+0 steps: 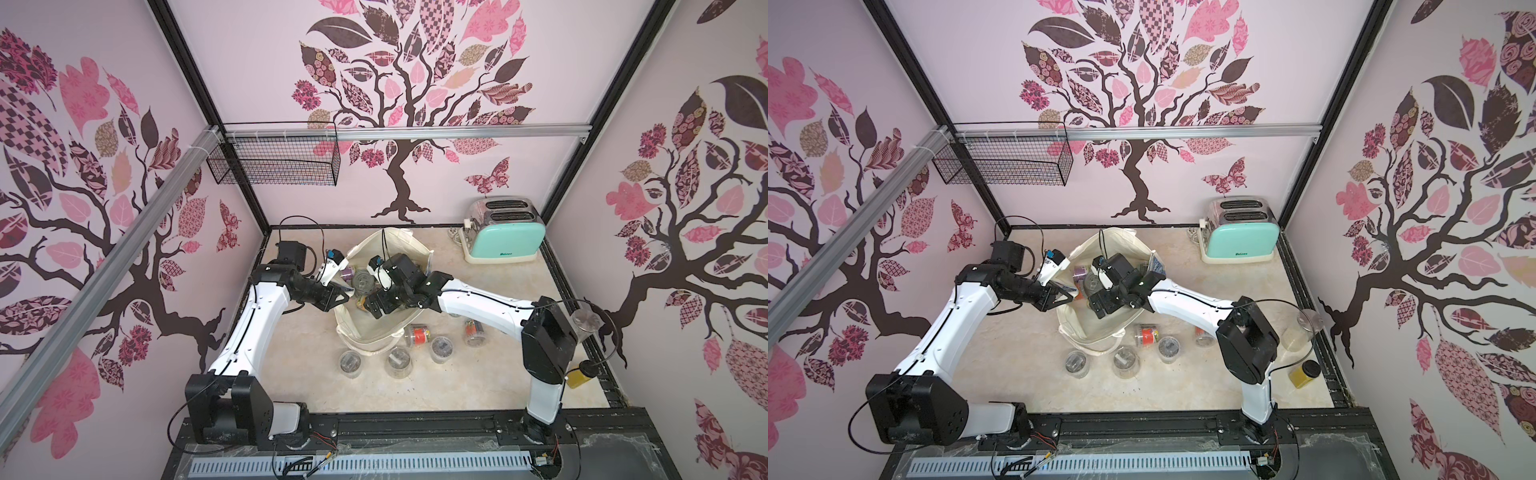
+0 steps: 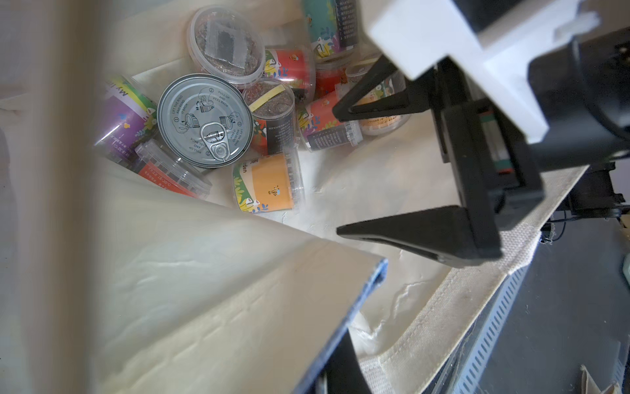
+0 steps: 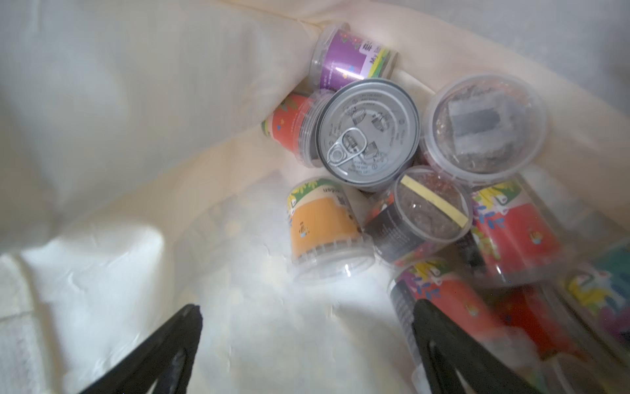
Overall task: Take out the seed jars from the canvas bag
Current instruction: Pick up the seed jar from the canvas bag.
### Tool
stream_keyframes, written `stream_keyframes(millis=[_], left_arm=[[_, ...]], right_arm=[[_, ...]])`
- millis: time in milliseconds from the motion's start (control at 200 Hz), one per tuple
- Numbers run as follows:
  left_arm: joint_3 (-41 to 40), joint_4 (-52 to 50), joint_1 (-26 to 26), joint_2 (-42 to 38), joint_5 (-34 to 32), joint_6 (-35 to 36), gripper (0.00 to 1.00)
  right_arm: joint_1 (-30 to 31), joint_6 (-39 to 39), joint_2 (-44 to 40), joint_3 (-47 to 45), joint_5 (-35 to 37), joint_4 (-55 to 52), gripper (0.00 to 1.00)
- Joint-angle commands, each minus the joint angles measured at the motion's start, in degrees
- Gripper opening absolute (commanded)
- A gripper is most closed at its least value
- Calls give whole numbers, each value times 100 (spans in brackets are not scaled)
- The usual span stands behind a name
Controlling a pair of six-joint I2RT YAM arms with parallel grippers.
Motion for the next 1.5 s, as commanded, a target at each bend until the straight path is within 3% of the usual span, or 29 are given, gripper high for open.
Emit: stream_keyframes(millis=[0,595,1000,1311,1496], left_arm=[[-92,-322,-31,32,165,-27,0],[-45,-333,-24,-57,122,-79,0],[-115,-351,-25,-179,213,8,0],[-115,-385,-31,-219,174,46,0],[-132,-368,-31,-220,194,62,0]], right_arm=[[-15,93,410,221,31,22,98],[-15,-33,1137,140,-91,367,95],[-34,-304,1373,340,525,371,97],[-111,141,1566,426,-192,421,94],[-104,121,1641,366,-94,473,93]])
